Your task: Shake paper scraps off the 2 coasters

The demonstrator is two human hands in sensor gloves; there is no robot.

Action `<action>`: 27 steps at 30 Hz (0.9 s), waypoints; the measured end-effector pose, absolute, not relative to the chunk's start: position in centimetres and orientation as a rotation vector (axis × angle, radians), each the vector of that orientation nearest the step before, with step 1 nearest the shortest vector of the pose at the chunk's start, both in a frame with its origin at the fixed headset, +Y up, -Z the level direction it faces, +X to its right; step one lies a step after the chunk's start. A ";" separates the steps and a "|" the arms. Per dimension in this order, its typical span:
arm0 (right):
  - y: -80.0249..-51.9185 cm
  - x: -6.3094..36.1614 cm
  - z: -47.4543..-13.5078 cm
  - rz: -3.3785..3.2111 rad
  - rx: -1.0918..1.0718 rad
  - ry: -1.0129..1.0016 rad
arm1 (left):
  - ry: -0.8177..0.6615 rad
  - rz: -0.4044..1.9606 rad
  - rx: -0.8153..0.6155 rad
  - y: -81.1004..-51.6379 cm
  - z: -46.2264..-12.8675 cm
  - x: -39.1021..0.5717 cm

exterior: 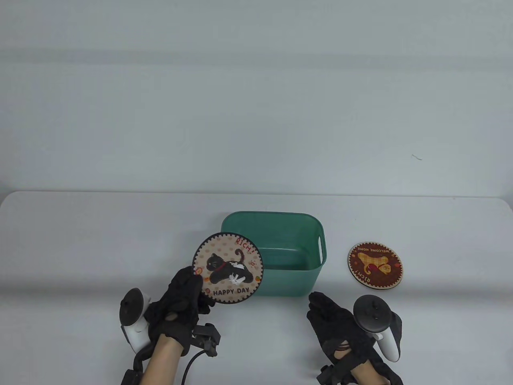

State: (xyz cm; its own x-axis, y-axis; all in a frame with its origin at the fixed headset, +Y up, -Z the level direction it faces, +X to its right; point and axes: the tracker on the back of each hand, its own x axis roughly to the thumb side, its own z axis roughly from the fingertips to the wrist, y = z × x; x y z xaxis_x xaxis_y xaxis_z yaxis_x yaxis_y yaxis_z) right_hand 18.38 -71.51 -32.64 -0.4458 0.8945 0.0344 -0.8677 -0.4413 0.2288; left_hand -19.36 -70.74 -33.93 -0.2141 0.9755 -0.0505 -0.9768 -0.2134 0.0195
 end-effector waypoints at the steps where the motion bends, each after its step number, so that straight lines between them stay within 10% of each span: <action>1: -71.5 18.4 -32.6 1.998 0.171 0.218 | 0.040 1.787 -0.061 -71.0 -33.8 -18.7; 9: -73.2 17.8 -32.8 1.683 0.070 0.425 | -0.059 1.710 -0.355 -74.4 -32.2 -12.8; 14: -73.1 18.4 -32.9 1.744 -0.014 0.317 | -0.068 1.566 -0.295 -74.2 -32.1 -12.2; 27: -63.7 17.2 -40.5 1.968 0.095 -0.012 | -0.123 1.425 -0.113 -65.3 -39.3 -13.0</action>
